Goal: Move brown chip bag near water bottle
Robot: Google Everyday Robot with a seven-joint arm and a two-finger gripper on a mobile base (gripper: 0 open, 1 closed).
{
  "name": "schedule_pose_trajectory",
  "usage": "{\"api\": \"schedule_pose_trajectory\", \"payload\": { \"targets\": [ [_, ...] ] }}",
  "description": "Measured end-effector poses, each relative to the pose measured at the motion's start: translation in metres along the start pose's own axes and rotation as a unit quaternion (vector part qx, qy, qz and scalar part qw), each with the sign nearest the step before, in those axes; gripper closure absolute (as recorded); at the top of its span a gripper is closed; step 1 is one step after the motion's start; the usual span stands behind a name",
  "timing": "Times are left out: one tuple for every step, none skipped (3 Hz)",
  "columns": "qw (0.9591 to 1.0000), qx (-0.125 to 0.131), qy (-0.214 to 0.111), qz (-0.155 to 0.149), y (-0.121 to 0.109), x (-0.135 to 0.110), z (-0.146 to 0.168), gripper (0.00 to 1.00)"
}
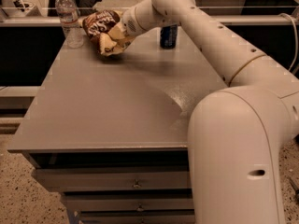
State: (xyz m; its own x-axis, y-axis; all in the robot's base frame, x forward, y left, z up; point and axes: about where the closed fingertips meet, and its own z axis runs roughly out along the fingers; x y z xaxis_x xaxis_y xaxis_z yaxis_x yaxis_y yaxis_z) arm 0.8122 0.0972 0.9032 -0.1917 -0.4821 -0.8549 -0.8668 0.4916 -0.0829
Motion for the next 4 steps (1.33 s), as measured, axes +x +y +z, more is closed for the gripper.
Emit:
{"api": "schedule_pose_trajectory", "payload": {
  "targets": [
    [1.0000,0.001,0.003,0.005,-0.0004,0.0027,0.0034,0.66],
    [0.9999,0.002,0.004,0.009,0.0003,0.0048,0.0060,0.42],
    [0.9999,0.000,0.003,0.013,0.0015,0.0057,0.0079,0.18],
    [0.9999,0.000,0.002,0.015,0.0021,0.0061,0.0084,0.00]
  ]
}}
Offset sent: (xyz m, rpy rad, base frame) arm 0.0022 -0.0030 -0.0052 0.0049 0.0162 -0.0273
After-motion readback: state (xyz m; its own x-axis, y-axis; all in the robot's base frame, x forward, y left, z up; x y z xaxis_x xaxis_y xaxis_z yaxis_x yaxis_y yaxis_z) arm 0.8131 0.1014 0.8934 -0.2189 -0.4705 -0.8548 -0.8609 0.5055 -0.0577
